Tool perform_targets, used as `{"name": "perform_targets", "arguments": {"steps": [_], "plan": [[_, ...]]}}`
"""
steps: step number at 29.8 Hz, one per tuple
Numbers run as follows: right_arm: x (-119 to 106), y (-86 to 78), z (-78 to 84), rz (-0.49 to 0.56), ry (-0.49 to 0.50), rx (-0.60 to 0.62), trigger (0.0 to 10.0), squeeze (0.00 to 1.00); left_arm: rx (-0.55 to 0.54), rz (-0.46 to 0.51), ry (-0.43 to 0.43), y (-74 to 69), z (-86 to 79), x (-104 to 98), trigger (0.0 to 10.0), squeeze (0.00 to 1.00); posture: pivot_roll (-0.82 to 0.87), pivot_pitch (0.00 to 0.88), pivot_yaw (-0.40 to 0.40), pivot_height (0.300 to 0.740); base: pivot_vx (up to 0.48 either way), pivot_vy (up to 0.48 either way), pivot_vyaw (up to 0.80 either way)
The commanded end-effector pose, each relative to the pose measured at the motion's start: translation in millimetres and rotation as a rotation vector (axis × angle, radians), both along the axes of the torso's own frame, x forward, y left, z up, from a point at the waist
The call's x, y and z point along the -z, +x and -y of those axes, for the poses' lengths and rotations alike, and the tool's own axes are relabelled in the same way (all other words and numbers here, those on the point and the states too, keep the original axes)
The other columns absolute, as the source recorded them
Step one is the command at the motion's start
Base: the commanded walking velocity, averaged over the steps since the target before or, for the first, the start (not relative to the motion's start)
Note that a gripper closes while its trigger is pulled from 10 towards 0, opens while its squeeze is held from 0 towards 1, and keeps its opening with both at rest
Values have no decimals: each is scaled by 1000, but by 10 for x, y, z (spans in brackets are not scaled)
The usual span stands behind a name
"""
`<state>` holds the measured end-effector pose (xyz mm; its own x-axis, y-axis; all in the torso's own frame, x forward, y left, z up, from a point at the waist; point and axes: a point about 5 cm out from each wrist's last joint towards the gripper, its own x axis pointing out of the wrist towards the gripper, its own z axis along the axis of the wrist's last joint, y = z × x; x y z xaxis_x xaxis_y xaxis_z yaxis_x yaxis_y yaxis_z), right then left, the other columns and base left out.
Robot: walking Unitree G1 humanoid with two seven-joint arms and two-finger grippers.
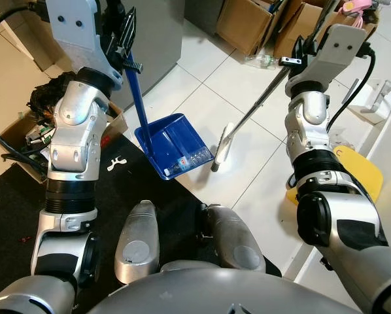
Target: Sweep floor
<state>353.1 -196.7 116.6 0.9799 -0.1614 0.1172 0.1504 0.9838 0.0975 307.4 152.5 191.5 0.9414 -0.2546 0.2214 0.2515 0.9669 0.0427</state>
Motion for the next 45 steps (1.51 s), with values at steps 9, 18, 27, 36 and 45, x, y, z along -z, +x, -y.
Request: {"name": "perform_targets", "arguments": {"steps": [9,18,27,36,45], "plan": [[-53,32,-1,11,-21,-10,10000,0,-28,24,-33,-9,-3,-52,10000,0,227,0,-49,740,0,30,0],[-32,33,-44,-4,-68,-29,10000,0,-41,16,-37,-4,-17,-43,10000,0,229,0,-48,740,0,420,622],[-26,30,-36,-7,-70,-29,10000,0,-45,12,-37,0,-15,-38,10000,0,229,0,-48,740,0,442,800],[-21,31,-27,-11,-73,-23,10000,0,-51,5,-37,4,-24,-22,10000,0,227,0,-48,740,0,437,800],[-25,31,-30,-5,-56,-16,10000,0,-54,1,-29,8,-29,-9,10000,0,226,0,-46,740,0,101,254]]}}
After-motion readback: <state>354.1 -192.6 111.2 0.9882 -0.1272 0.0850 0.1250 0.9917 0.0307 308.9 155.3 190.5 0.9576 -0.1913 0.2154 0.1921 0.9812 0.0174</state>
